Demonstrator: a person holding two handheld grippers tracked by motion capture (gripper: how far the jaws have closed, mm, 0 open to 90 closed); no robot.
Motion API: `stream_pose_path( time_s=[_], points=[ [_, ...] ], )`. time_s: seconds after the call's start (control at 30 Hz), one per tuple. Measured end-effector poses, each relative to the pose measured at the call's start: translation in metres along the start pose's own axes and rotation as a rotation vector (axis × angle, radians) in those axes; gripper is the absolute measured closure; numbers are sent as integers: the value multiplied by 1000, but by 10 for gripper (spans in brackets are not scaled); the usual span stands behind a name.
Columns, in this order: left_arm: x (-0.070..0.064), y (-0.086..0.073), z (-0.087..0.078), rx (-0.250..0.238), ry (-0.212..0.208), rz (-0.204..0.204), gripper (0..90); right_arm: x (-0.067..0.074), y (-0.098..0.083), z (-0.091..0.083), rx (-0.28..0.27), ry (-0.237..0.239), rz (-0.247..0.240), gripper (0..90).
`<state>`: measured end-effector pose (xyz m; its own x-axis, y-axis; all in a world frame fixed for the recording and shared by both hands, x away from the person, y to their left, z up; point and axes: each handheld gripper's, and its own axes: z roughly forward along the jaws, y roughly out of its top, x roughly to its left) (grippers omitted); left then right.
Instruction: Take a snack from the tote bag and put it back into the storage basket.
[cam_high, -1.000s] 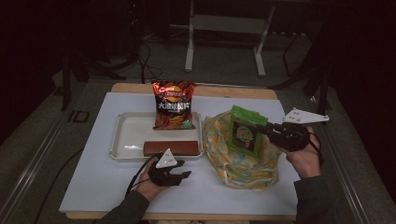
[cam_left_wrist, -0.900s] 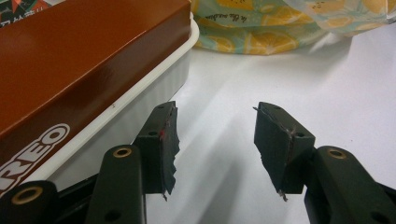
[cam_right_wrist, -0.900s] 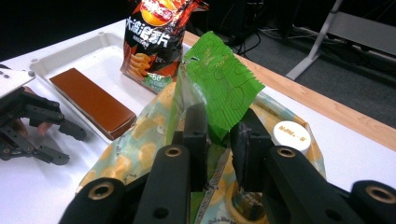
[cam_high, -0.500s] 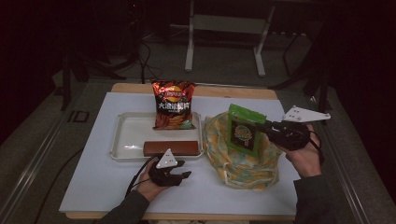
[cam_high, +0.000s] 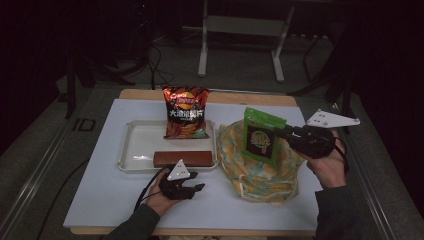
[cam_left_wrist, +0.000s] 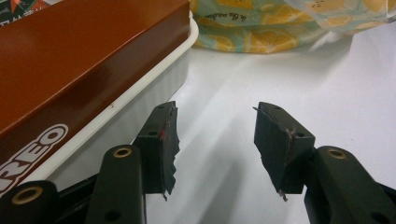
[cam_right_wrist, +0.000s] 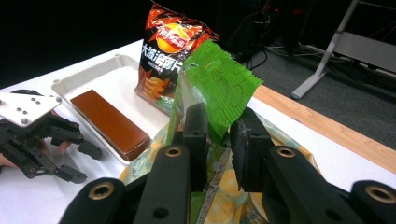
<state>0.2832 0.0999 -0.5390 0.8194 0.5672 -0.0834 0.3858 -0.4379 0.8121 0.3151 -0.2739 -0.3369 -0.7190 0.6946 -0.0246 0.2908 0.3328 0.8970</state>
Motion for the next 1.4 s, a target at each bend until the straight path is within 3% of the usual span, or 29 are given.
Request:
stream_pose_path(
  time_s=[0.6,1.4],
  points=[
    [0,0,0,3,2,3,488,10,17,8,-48,55,7,774],
    [-1,0,0,1,-1,4,489,27,37,52,-43,116,-22,774]
  ],
)
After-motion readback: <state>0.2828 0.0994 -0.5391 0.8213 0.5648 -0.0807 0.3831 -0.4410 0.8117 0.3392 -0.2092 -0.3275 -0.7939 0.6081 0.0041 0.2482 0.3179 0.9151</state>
